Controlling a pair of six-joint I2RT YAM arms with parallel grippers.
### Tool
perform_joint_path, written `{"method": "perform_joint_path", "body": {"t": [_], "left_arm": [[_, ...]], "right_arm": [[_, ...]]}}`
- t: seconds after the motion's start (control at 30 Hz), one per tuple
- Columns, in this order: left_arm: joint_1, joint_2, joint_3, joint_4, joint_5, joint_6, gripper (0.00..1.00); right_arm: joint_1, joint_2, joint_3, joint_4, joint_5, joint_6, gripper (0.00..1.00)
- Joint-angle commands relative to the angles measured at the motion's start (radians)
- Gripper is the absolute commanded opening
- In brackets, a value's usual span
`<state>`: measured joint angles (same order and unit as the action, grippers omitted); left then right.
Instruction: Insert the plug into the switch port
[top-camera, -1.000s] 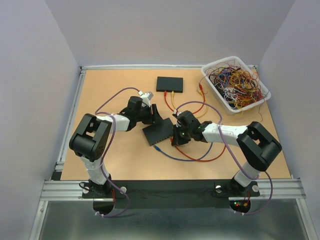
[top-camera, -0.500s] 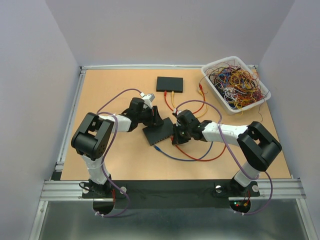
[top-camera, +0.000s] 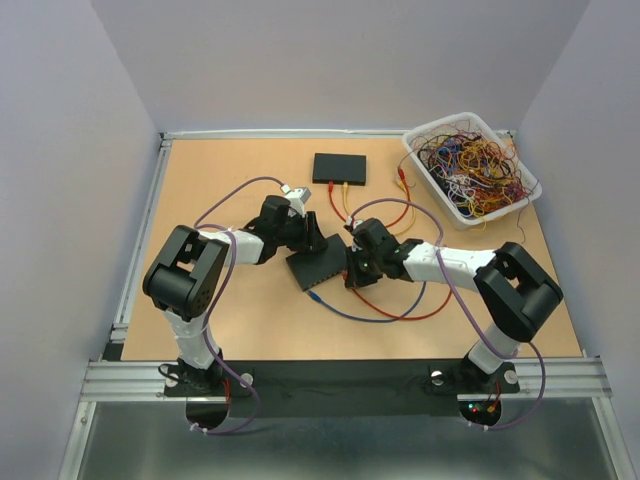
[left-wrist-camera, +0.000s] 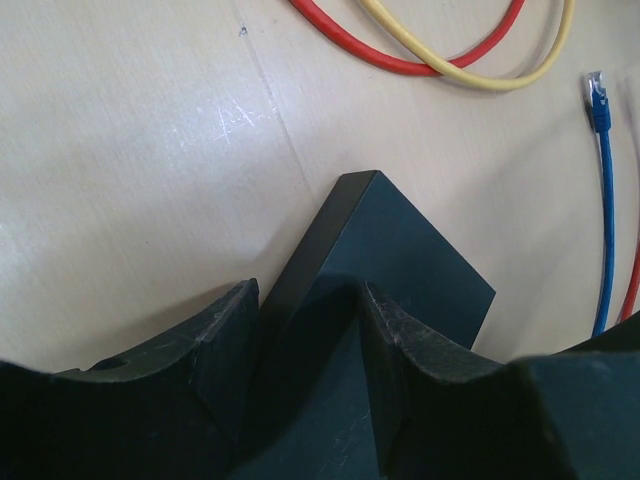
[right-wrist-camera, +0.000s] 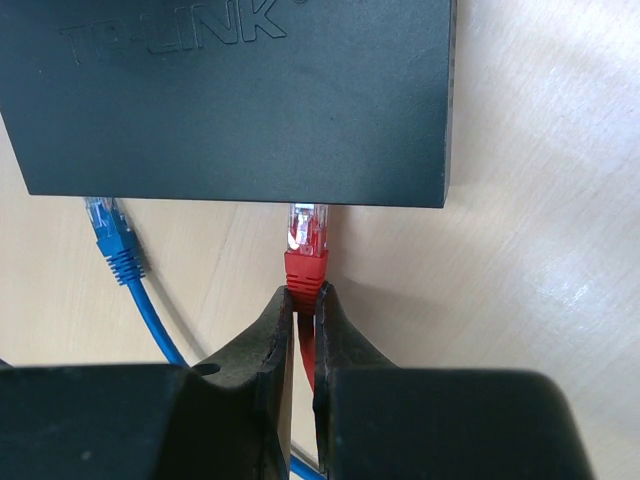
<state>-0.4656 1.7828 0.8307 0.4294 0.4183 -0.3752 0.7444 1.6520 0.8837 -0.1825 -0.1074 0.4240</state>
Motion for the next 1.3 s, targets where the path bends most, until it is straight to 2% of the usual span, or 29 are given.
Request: {"method": "perform_joint_path", "body": {"t": [0.0,0.93,1.27], "left_arm": [[-0.018,-0.002,-0.024,-0.003,0.010,0.027,0.54],[-0.065,-0.011,-0.056,-0.003,0.030,0.065,0.53],[-0.114,-0.034,-0.140,0.068,0.054,0.078,0.53]], "right_arm": [[-0.008,0.009,0.061,0.040,0.038,-0.047,0.00],[-0.007,0.046,0.116,0.035,0.098,-0.168,0.00],[-0.008,0.032,0.109,0.029,0.152,-0.241,0.00]]}}
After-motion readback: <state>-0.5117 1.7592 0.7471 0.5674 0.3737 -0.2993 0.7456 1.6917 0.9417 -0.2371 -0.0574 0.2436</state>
